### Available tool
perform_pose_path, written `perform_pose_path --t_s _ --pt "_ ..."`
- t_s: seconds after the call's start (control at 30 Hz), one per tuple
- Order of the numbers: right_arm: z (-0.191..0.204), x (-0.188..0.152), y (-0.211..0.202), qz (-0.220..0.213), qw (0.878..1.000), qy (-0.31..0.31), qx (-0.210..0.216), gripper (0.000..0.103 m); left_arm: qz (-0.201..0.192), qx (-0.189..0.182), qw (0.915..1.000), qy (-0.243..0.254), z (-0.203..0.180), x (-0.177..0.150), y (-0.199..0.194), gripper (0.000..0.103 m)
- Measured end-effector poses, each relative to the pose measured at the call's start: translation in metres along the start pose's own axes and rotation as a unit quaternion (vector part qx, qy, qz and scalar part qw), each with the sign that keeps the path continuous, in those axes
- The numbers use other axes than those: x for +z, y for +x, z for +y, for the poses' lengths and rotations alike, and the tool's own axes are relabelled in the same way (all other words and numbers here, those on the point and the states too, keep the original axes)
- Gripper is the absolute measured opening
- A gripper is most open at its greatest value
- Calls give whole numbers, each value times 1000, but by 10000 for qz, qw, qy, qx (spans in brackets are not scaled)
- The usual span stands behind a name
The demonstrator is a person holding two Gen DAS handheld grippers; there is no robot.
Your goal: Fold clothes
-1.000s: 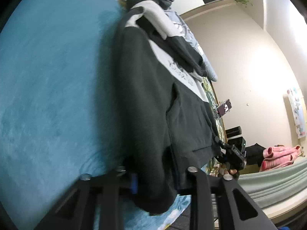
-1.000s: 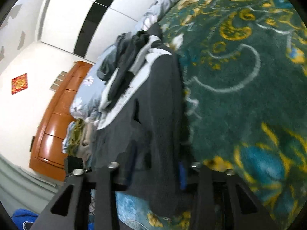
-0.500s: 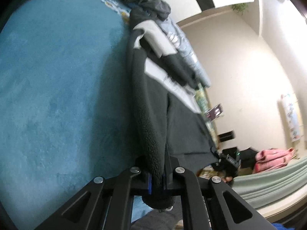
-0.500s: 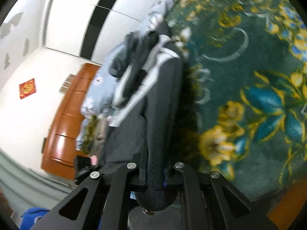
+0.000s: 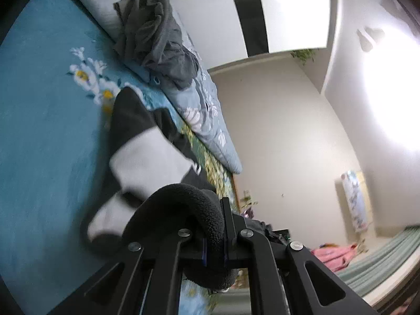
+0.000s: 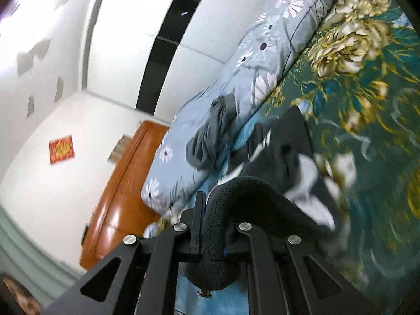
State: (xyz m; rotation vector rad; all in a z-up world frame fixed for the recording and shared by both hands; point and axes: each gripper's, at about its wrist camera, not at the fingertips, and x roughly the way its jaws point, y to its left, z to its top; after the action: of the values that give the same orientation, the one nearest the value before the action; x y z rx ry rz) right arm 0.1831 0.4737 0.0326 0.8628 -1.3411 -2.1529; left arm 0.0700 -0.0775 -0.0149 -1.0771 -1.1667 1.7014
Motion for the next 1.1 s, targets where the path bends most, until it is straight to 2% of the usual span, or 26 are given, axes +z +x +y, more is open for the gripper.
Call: perform_pose_path --t_s 0.13,0.23,0.47,0.57,0.63,0.73,0.8,0.93,1.0,1.1 --pt "-20 45 45 -31 9992 361 -192 9 -41 193 9992 -338 24 37 27 8" --pt "-44 64 70 -22 9972 682 -308 10 -33 399 9974 -602 47 59 46 8" --pt "-94 81 106 174 9916 1130 -610 13 109 369 9936 -1065 88 80 80 11" --pt "-99 82 109 213 9914 1113 -647 14 146 244 9941 -1049 88 82 80 19" --pt "-92 84 108 227 9921 1020 -697 16 146 94 9952 -961 79 80 75 37" --pt "-75 87 104 237 9939 807 -713 25 174 -184 9971 -713 57 80 68 57" --pt "-59 90 98 232 9955 626 -668 40 184 -201 9988 -414 39 80 63 61" --pt "-33 95 77 59 9970 223 -744 42 2 -102 9998 184 13 79 48 67" --pt "-32 93 66 -40 9965 186 -812 42 -170 -13 9988 464 5 78 38 70" --pt "-40 88 53 -99 9939 196 -1079 42 -318 695 9905 1146 -3 70 26 71"
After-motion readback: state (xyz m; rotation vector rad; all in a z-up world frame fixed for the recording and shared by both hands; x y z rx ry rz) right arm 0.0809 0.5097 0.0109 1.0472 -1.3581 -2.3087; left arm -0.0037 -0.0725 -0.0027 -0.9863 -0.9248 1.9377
